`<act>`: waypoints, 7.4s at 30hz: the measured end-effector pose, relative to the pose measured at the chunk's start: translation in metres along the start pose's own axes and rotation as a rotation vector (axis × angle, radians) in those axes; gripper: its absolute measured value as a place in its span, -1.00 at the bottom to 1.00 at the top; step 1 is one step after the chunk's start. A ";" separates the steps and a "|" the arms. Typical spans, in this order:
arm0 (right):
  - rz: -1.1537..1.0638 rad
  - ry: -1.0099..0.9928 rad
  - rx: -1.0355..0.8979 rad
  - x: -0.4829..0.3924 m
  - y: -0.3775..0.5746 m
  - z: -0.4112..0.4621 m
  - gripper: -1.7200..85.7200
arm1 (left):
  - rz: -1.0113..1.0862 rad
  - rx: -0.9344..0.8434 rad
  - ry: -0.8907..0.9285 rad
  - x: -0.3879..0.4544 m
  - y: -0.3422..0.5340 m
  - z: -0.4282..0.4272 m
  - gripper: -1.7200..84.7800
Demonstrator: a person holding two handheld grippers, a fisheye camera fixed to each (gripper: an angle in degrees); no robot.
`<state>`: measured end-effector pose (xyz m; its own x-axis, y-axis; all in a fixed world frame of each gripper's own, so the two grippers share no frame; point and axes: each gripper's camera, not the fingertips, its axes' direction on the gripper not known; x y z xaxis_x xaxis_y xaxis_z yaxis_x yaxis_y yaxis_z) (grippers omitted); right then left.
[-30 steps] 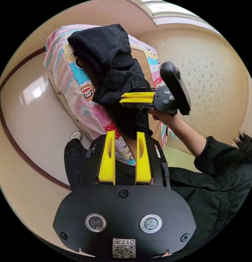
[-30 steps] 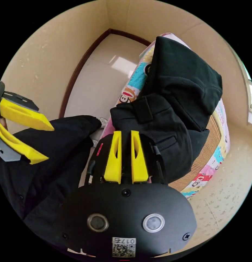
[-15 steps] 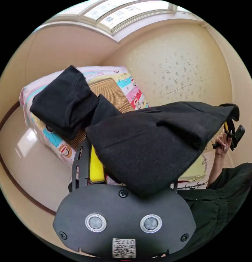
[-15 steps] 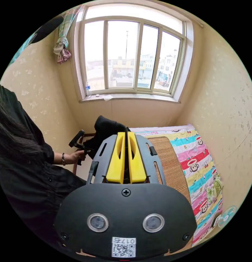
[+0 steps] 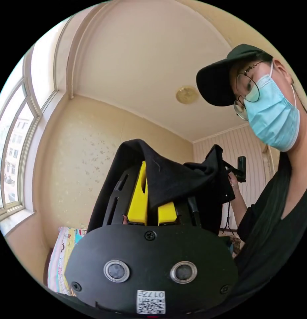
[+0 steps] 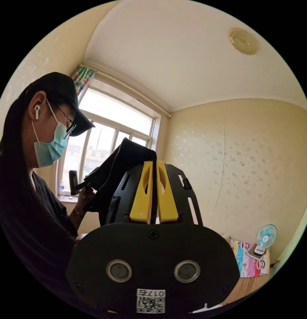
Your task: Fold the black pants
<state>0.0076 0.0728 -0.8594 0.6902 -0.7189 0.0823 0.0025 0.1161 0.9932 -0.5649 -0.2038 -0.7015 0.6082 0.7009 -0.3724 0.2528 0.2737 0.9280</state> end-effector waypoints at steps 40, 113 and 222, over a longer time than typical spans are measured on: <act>1.166 -0.267 -1.598 0.151 0.916 0.281 -0.81 | -0.496 -2.161 -0.288 -0.043 0.800 0.298 -0.95; 0.605 -0.235 -1.204 0.082 0.787 0.536 -0.87 | -1.280 -0.990 -0.168 -0.073 0.703 -0.125 -0.96; 0.664 -0.776 -0.282 0.213 0.464 -0.040 -0.91 | -0.828 -0.513 0.652 -0.059 0.420 0.165 -0.85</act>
<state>0.1851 0.0008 -0.3848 -0.0361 -0.6821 0.7303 0.0312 0.7297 0.6831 -0.3706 -0.2389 -0.2918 -0.1386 0.3484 -0.9270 -0.0327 0.9339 0.3559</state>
